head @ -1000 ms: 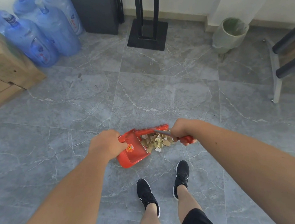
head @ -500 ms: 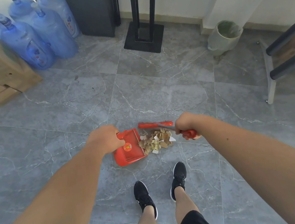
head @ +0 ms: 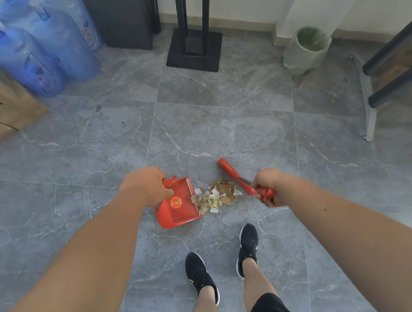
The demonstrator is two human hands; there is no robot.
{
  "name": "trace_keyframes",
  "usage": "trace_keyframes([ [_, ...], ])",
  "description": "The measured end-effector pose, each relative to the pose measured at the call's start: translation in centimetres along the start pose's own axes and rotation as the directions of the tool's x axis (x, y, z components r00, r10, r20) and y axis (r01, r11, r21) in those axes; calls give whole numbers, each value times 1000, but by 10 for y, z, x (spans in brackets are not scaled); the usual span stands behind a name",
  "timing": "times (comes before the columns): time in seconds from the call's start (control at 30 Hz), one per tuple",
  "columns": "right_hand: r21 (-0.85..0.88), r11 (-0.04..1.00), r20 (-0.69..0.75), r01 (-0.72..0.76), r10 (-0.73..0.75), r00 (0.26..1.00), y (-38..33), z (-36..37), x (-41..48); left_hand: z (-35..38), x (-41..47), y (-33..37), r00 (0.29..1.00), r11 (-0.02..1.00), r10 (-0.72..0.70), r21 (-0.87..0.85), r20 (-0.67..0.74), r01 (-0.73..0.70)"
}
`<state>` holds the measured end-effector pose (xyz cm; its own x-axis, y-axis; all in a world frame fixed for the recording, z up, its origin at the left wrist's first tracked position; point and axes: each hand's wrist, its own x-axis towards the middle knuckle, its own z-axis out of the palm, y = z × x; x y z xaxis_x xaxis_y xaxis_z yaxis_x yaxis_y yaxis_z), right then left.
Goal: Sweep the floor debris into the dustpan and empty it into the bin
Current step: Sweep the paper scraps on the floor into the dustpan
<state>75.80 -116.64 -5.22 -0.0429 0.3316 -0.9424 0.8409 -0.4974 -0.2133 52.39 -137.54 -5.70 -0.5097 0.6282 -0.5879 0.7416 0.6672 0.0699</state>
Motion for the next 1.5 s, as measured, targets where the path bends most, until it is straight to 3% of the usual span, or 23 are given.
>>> trace_keyframes([
  [0.17, 226, 973, 12, -52, 51, 999, 15, 31, 14, 3, 6, -6, 1000, 1000, 12, 19, 27, -13],
  [0.3, 296, 953, 88, -69, 45, 995, 7, 60, 11, 4, 9, -11, 1000, 1000, 14, 22, 28, -15],
  [0.57, 229, 968, 121, -103, 77, 990, -13, 85, 12, 15, 3, -26, 1000, 999, 27, 32, 1, -27],
  [0.97, 306, 946, 139, -108, 68, 988, -1, 116, 8, 43, -14, -62, 1000, 999, -27, 19, 10, 26],
  [1.5, 211, 974, 238, -86, 34, 971, -3, 127, -15, 9, -2, -41, 999, 1000, -17, 9, 36, 17],
])
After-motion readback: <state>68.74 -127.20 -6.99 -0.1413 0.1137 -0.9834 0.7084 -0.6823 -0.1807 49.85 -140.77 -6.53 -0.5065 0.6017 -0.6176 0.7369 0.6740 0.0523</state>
